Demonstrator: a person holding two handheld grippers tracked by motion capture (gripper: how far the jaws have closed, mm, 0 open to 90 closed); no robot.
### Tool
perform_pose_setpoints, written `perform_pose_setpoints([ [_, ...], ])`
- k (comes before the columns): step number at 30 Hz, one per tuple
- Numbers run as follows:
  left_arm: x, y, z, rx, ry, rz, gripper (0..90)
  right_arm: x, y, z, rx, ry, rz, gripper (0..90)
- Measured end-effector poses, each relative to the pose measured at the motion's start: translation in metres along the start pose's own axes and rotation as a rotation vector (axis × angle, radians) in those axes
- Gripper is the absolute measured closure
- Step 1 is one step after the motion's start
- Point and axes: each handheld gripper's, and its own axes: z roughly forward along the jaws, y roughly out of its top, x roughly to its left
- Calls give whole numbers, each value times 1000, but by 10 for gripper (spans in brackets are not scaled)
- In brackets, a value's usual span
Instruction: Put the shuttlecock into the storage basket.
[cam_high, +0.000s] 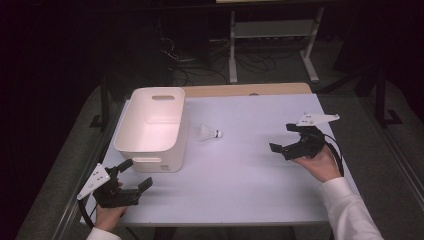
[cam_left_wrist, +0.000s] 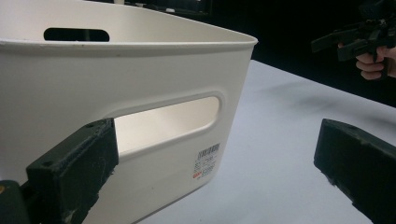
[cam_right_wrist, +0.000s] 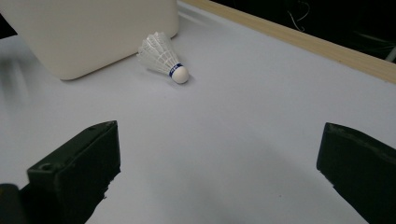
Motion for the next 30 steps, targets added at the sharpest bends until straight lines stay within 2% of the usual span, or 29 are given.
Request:
perform_pose_setpoints([
  [18, 0, 0, -1, -1, 2, -2, 0, -5, 32, 13, 58, 43, -42, 0],
  [30, 0, 0, -1, -1, 0, -3, 0, -11, 42, 26, 98, 56, -51, 0],
])
